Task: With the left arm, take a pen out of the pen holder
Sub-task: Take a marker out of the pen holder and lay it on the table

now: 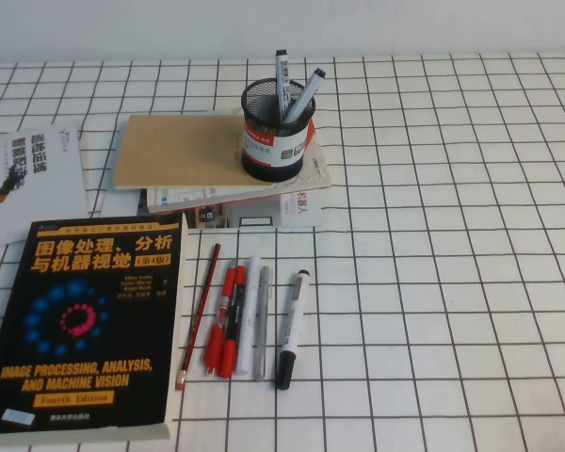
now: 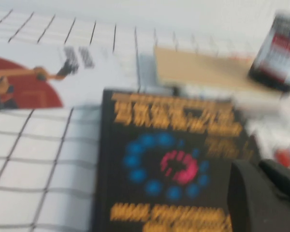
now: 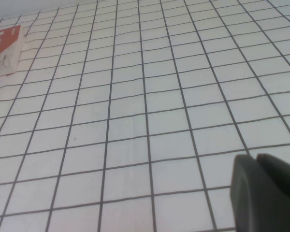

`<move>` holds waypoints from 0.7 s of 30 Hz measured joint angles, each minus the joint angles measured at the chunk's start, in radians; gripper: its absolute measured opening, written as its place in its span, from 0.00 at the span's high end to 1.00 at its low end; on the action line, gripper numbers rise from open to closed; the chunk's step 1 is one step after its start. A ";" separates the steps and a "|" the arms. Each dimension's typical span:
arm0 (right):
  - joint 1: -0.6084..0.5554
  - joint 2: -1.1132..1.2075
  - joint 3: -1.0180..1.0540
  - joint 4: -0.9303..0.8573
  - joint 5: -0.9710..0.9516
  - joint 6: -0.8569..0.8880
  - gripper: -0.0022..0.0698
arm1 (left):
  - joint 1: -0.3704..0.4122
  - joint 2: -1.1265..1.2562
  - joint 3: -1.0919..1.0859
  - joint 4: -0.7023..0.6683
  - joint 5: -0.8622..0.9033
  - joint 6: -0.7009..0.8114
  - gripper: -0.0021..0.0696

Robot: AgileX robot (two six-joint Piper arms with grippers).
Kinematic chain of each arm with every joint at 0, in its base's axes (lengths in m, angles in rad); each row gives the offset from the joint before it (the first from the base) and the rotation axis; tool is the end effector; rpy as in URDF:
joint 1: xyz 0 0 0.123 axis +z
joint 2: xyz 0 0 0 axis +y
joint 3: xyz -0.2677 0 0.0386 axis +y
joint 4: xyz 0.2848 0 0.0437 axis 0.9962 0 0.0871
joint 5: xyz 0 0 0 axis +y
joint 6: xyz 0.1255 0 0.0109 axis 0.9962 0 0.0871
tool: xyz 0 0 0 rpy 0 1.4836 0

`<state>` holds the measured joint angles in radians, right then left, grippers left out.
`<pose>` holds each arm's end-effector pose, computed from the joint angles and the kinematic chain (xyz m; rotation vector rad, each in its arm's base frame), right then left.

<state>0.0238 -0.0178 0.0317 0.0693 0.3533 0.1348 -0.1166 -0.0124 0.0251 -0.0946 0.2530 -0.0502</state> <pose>0.1380 0.0063 0.1618 0.1463 1.8479 0.1779 0.1398 -0.0194 0.1761 -0.0047 1.7528 -0.2095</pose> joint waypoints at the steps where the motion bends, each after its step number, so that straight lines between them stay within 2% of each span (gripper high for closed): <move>1: 0.000 0.000 0.000 0.000 0.000 0.000 0.99 | 0.000 0.000 0.000 -0.025 -0.035 -0.024 0.97; 6: 0.000 0.000 0.000 0.000 0.000 0.000 0.99 | 0.000 0.000 0.000 -0.183 -0.243 -0.227 0.97; 9: 0.000 0.000 0.000 0.000 0.000 0.000 0.99 | 0.000 0.000 0.000 -0.214 -0.344 -0.267 0.97; 21: 0.000 0.000 0.000 0.000 0.000 0.000 0.99 | 0.000 0.000 0.000 -0.224 -0.404 -0.332 0.97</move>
<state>0.0238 -0.0178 0.0317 0.0693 0.3533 0.1348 -0.1166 -0.0124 0.0251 -0.3187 -0.1511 -0.3822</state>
